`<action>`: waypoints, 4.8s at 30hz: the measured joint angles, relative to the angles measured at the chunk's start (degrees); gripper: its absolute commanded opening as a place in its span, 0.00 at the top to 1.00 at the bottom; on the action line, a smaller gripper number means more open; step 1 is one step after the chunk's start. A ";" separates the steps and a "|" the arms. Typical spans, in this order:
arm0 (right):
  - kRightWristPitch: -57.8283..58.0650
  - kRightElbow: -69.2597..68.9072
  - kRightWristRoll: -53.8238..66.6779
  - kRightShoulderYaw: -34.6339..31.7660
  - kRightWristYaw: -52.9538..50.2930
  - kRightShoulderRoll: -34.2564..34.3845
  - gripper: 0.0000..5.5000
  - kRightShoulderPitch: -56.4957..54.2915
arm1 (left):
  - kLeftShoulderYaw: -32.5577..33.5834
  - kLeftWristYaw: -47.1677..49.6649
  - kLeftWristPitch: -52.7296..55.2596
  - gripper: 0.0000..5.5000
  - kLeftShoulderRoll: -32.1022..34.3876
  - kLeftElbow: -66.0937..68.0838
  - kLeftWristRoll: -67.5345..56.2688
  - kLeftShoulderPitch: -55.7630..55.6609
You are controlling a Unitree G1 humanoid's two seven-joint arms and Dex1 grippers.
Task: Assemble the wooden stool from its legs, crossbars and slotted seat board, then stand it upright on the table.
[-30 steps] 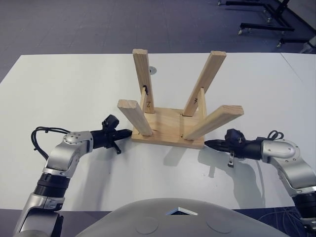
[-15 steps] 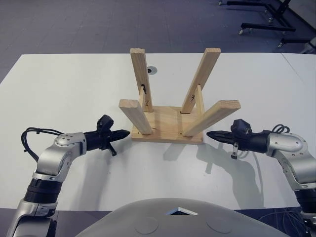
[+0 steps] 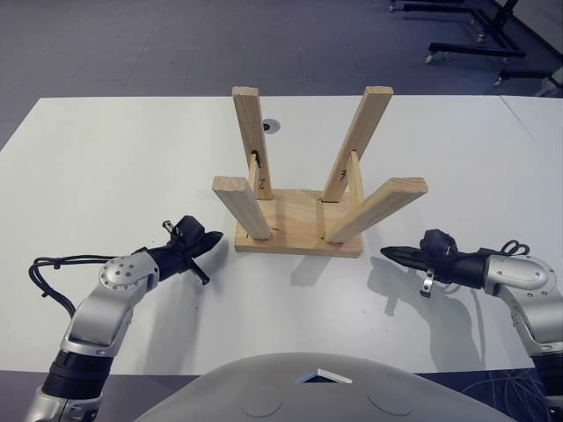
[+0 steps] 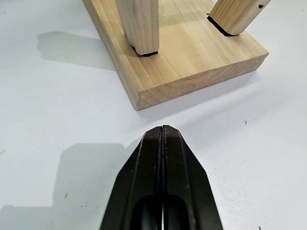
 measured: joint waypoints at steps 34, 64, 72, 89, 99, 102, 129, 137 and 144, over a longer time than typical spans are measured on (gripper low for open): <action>-7.50 5.64 -8.15 8.29 -8.45 6.64 1.00 -5.44 | -5.63 -3.24 0.68 1.00 2.22 3.31 2.26 -3.59; -3.78 -0.27 -8.04 3.91 -8.92 5.68 1.00 -8.82 | 1.84 -5.95 13.79 1.00 1.99 -4.33 -10.85 -6.28; -3.78 -0.53 -7.95 2.63 -8.92 5.51 1.00 -10.31 | 3.36 -6.82 13.98 1.00 2.01 -4.57 -13.14 -7.39; -2.53 -3.85 -6.09 -0.62 -8.20 3.49 1.00 -13.53 | 8.78 -9.03 15.38 1.00 2.69 -5.98 -20.77 -9.37; 2.54 -12.88 -2.23 -4.28 -1.15 -5.02 1.00 -13.23 | 13.11 -9.57 16.43 1.00 5.13 -8.88 -26.76 -7.64; 5.90 -17.71 -0.14 -6.77 0.73 -7.76 1.00 -11.06 | 13.11 -11.26 16.81 1.00 7.60 -10.12 -27.22 -6.13; -4.19 8.64 4.60 0.74 10.33 4.06 0.55 -8.12 | 0.70 -20.78 -14.30 0.73 10.59 17.66 -3.86 -6.42; -10.36 26.63 2.52 4.79 14.85 8.81 0.32 -16.76 | -4.38 -24.24 -33.66 0.64 6.35 39.08 3.92 -18.99; -11.17 28.83 2.09 6.11 16.81 9.63 0.07 -17.56 | -5.44 -25.64 -41.59 0.64 2.62 50.49 4.75 -25.43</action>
